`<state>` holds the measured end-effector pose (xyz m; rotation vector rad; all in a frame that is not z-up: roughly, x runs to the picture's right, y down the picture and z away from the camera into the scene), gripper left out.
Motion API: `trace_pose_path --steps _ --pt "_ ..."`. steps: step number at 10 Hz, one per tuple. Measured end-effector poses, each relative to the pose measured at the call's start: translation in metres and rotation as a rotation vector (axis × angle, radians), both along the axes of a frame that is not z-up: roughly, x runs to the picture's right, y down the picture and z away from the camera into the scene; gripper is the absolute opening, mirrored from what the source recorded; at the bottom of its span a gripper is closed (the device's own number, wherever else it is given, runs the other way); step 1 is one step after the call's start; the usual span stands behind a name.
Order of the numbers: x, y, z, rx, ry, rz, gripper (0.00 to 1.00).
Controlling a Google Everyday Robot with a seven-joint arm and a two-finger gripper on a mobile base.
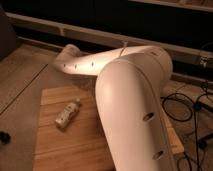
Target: Pick up the ceramic cup
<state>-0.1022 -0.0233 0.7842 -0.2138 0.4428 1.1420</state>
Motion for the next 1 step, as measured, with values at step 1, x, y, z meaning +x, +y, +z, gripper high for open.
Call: trace_pose_path --steps 1 --pt "-0.0043 -0.0122 -0.0198 0.034 0.017 -0.015 0.00"
